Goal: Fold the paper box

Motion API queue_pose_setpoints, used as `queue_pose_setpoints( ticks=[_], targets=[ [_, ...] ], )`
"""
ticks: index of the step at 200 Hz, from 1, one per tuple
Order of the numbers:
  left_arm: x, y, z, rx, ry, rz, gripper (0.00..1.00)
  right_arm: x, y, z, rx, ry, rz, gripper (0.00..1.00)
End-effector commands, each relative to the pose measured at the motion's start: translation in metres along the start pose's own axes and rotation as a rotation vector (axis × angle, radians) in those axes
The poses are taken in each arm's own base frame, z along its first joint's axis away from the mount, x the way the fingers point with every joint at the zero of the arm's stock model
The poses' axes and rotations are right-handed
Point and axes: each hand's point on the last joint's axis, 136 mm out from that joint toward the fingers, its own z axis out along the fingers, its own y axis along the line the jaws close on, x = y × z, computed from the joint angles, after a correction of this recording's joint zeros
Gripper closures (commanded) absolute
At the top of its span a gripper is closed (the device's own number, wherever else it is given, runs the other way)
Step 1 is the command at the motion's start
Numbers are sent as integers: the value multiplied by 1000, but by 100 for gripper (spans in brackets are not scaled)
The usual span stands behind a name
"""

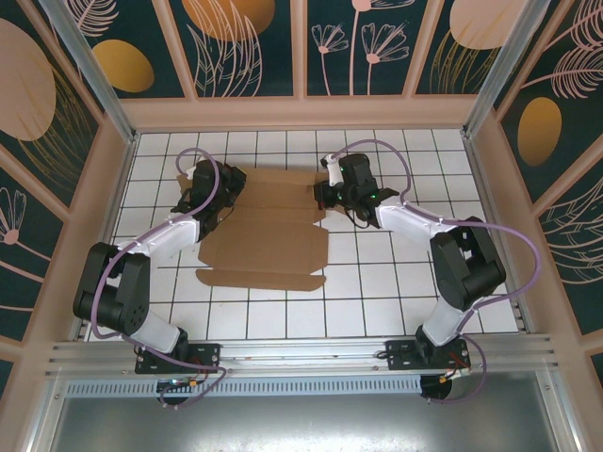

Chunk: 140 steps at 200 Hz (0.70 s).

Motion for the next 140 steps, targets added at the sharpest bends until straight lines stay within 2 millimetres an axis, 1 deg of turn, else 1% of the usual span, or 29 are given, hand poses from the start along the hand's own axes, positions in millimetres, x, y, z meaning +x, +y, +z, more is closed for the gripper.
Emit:
queue_pose_setpoints(
  ticks=[1,25,57,71,88,105,119,125,131,135,140],
  targets=[
    [37,55,-1,-165,132,34,100,-20,5,-1,-12,-74,11,100],
    [40,65,-1,-188,136,32,100,-13,12,-14,-34,-43,-32,100],
    [42,70,-4,-196,136,34,100,-3,20,-36,-63,-24,-74,98],
    [41,73,-7,-203,128,38,100,3,20,-41,-60,-4,-84,97],
    [42,78,-8,-211,123,40,100,3,21,-47,-56,9,-98,96],
    [42,80,-8,-218,121,44,100,-6,26,-59,-82,-1,-111,97],
    [41,82,-8,-226,118,47,100,-22,27,-74,-104,-32,-94,97],
    [41,82,-8,-226,116,48,100,-33,22,-83,-94,-64,-75,97],
    [41,82,-8,-226,115,49,100,-44,11,-92,-68,-102,-51,98],
    [40,81,-8,-225,114,50,100,-51,2,-98,-43,-131,-30,99],
    [39,80,-8,-223,112,50,100,-59,-14,-106,2,-171,2,100]
  ],
)
